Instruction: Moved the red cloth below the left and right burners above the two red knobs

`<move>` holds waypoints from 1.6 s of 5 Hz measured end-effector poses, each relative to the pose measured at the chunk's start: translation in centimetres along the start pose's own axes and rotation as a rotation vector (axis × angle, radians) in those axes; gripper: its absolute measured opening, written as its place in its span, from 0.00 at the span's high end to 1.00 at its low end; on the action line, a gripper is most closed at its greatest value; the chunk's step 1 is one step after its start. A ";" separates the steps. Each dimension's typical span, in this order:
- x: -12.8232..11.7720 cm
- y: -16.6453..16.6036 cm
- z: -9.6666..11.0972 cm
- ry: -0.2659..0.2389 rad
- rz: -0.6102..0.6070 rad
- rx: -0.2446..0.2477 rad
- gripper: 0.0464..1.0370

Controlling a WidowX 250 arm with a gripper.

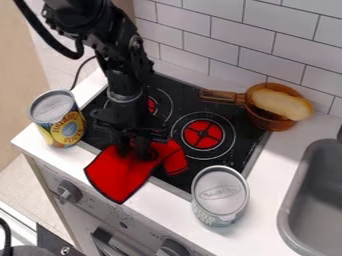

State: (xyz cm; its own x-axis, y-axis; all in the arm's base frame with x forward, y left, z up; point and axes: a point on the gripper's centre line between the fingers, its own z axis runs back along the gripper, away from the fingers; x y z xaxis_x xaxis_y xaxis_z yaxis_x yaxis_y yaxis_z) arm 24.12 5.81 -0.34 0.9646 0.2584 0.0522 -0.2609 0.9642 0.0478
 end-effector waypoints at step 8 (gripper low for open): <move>5.0 -3.9 5.2 -0.265 -0.081 -0.127 0.04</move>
State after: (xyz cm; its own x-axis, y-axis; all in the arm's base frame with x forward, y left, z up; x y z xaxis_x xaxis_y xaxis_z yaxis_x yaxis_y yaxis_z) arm 29.78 3.08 4.90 0.9342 0.1719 0.3128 -0.1605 0.9851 -0.0621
